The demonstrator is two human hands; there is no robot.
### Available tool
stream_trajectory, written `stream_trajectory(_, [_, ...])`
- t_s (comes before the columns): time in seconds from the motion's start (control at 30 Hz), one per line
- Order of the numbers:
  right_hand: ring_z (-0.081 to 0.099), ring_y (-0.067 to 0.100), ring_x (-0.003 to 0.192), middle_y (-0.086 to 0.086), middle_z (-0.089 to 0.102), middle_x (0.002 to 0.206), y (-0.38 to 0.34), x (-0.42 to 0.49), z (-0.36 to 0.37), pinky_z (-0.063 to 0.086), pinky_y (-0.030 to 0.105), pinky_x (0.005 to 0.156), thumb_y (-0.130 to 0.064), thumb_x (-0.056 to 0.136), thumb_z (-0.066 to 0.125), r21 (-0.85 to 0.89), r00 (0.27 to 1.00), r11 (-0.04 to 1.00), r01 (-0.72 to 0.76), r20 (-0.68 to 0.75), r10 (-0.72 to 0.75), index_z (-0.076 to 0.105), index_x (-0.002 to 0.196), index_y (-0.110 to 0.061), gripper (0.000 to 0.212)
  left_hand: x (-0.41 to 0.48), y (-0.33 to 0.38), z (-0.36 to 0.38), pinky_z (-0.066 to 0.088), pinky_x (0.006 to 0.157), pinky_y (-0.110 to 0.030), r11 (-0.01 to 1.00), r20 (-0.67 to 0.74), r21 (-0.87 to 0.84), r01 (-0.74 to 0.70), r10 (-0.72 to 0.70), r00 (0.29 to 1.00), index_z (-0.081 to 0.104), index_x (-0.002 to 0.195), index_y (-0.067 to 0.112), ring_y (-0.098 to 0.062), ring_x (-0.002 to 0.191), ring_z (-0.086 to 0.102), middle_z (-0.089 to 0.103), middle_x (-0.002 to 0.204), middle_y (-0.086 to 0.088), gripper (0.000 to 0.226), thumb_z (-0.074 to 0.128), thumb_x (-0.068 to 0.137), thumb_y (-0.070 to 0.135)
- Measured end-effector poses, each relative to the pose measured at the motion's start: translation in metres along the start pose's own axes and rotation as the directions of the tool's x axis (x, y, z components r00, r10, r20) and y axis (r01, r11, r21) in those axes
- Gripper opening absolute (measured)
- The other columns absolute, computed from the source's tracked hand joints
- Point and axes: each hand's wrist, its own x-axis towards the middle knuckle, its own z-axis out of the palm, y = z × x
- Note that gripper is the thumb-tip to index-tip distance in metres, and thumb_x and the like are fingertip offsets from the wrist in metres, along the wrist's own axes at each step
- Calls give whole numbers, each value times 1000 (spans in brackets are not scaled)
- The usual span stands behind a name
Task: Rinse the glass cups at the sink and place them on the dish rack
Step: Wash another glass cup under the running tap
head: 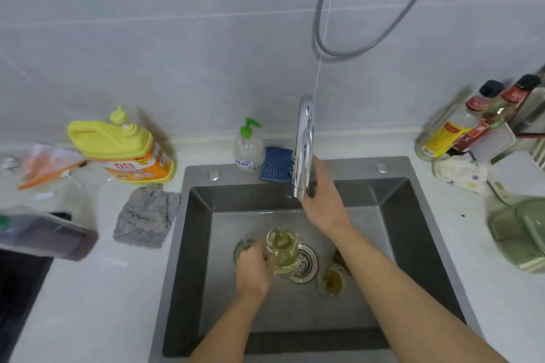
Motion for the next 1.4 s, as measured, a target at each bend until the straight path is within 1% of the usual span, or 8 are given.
stream_trajectory(0.13, [59,13,117,-11,55,142,-7,-4,-10,45,31,107,-15,100,62,-47,994,998,-51,95,55,54,139,-28,42,2,20,-14,59,78,-34,999,-50,-53,6,-9,999,73,110,19,-20,84,71,76,88,0,16,64,97,14])
stream_trajectory(0.27, [47,12,139,-15,46,151,3,-26,-11,39,34,118,-12,101,59,6,993,999,-46,105,45,45,150,-27,53,-3,34,-20,57,74,-34,995,-86,-95,24,-32,996,74,111,20,-24,77,71,77,87,-4,19,59,100,14])
stream_trajectory(0.43, [49,9,136,-12,58,143,27,-72,7,38,33,114,-69,102,30,105,932,951,-292,256,258,52,147,-32,62,-1,44,-20,59,83,-39,980,-72,-182,83,-97,993,79,106,28,-30,88,74,80,92,-3,26,54,98,25])
stream_trajectory(0.63, [65,4,109,-15,70,118,30,-73,13,52,36,100,-83,83,47,219,903,902,-372,310,297,64,122,-42,59,16,33,-3,62,84,-51,840,-17,-496,220,-263,965,77,87,38,-27,83,76,79,80,8,36,49,75,57])
stream_trajectory(0.8, [64,7,108,-10,66,117,17,-75,17,49,34,96,-84,86,34,200,907,904,-378,274,319,60,121,-35,66,-11,72,-9,47,67,-29,659,72,-692,295,-342,937,68,90,12,-17,81,62,70,90,-6,33,42,109,20])
stream_trajectory(1.03, [55,23,131,-4,62,137,20,-62,11,38,54,117,-95,80,27,309,765,709,-634,385,516,65,134,-32,92,-10,67,3,42,66,-21,647,47,-722,247,-310,949,74,102,8,-9,84,60,70,91,0,38,41,110,23])
stream_trajectory(1.23, [66,7,114,-14,68,124,17,-78,24,55,40,100,-66,83,71,282,920,884,-373,231,315,49,137,-39,64,1,72,7,51,80,-36,672,-33,-722,164,-270,962,61,104,17,-22,91,64,68,96,-2,21,42,111,20])
stream_trajectory(1.4, [60,-4,93,-22,62,105,5,-84,26,47,33,94,-65,102,27,243,949,918,-313,108,295,45,122,-39,38,7,67,28,44,113,-52,603,64,-776,184,-215,975,55,142,14,-31,130,58,63,138,-15,68,32,104,66])
